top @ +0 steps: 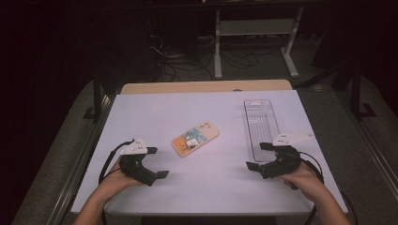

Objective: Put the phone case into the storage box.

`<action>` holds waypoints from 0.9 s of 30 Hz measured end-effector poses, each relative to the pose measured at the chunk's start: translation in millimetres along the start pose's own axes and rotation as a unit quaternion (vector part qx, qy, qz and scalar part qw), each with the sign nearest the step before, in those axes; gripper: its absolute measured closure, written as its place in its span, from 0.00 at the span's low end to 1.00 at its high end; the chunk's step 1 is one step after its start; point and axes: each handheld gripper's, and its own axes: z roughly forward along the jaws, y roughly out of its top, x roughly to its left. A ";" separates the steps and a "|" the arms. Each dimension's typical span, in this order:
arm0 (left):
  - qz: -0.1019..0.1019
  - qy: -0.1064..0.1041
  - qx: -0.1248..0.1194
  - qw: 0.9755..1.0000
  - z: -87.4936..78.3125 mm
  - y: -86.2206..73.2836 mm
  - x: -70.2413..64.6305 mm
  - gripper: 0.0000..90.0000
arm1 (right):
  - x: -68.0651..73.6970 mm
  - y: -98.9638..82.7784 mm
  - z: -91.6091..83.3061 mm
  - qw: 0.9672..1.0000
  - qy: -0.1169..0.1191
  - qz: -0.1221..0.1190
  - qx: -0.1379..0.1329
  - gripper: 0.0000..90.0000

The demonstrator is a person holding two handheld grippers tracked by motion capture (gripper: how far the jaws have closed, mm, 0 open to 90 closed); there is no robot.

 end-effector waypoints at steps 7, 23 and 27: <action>-0.004 0.004 0.006 1.000 -0.5 1.4 1.9 0.00 | 0.1 0.0 0.1 1.000 -0.001 -0.002 0.001 0.06; 0.001 0.015 0.001 1.000 -3.3 18.2 9.4 0.00 | 0.2 0.0 0.2 1.000 -0.002 0.000 0.001 0.06; -0.001 0.017 0.001 1.000 -2.2 23.6 12.0 0.00 | 0.1 0.0 0.3 1.000 -0.003 -0.001 0.000 0.06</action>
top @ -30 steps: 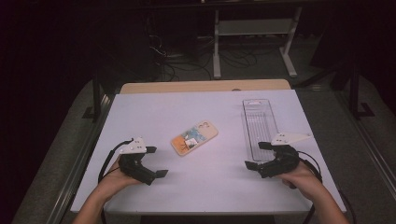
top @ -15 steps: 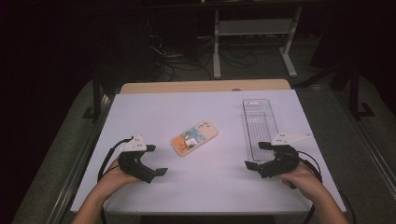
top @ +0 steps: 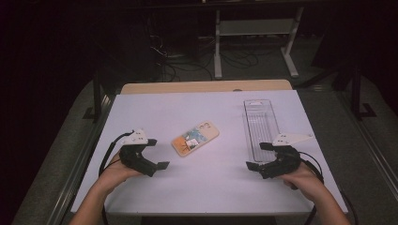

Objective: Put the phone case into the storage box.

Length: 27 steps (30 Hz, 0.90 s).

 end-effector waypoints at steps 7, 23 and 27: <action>0.002 -0.001 -0.006 1.000 2.0 13.3 2.9 0.00 | -0.1 -0.1 0.0 1.000 -0.001 -0.001 0.000 0.06; 0.004 0.001 -0.006 1.000 11.8 38.1 9.1 0.00 | 0.4 -0.3 -0.2 1.000 0.000 0.001 0.001 0.06; 0.005 -0.002 -0.004 1.000 17.0 43.5 10.2 0.00 | 0.1 -0.2 -0.1 1.000 -0.001 -0.001 0.000 0.06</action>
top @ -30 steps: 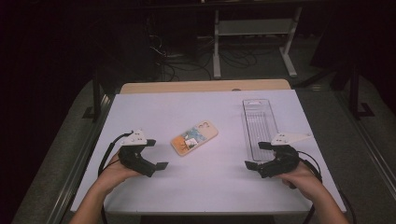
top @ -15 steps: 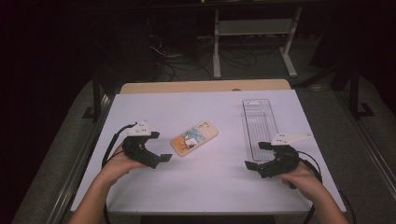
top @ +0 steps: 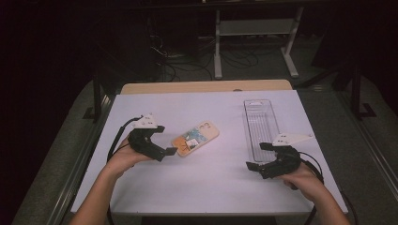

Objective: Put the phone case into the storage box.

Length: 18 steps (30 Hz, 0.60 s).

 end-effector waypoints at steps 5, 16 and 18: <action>0.004 -0.001 -0.002 1.000 6.1 8.5 2.3 0.00 | 0.1 0.0 0.0 1.000 0.000 0.000 0.001 0.06; 0.010 0.003 -0.006 1.000 16.4 23.3 5.7 0.00 | 0.2 -0.1 -0.1 1.000 0.000 0.001 0.001 0.06; 0.012 0.003 -0.006 1.000 18.3 25.5 6.3 0.00 | 0.4 -0.1 0.0 1.000 0.000 0.001 0.001 0.06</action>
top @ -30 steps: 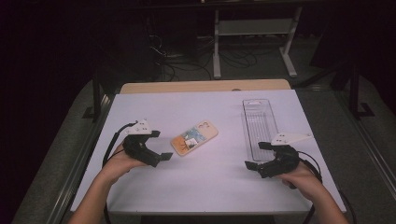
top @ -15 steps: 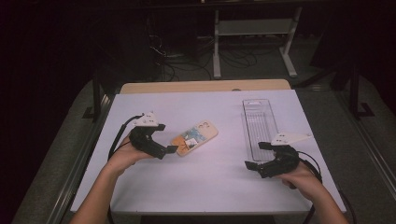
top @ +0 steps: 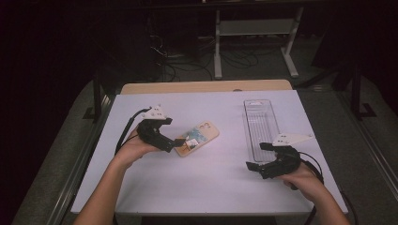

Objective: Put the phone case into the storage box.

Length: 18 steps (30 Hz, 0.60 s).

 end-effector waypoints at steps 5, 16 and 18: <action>0.003 -0.001 -0.001 1.000 4.0 6.2 1.6 0.00 | 0.1 -0.1 0.0 1.000 0.000 0.000 0.000 0.06; 0.001 0.004 0.000 1.000 17.2 19.5 10.2 0.00 | -0.2 -0.1 0.0 1.000 0.000 0.000 -0.001 0.06; 0.001 0.006 0.000 1.000 19.3 21.6 11.8 0.00 | 0.1 -0.1 0.1 1.000 -0.001 0.000 0.000 0.06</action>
